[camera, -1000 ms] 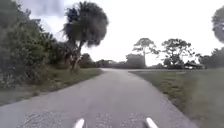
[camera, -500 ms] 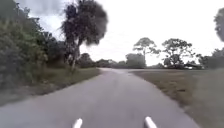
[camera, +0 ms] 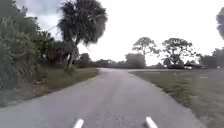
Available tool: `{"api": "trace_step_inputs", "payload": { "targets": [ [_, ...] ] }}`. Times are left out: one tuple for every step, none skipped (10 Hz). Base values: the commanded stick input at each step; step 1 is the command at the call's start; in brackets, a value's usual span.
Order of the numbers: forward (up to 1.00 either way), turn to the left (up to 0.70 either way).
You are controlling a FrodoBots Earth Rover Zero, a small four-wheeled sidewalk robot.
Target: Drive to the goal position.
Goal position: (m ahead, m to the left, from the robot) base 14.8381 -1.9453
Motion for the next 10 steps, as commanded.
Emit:
{"api": "trace_step_inputs", "payload": {
  "targets": [
    [0.85, 0.0],
    [0.85, 0.0],
    [0.85, 0.0],
    [0.85, 0.0],
    [0.85, 0.0],
    [0.85, 0.17],
    [0.85, 0.34],
    [0.85, 0.34],
    [0.85, 0.34],
    [0.85, 0.34]
  ]
}}
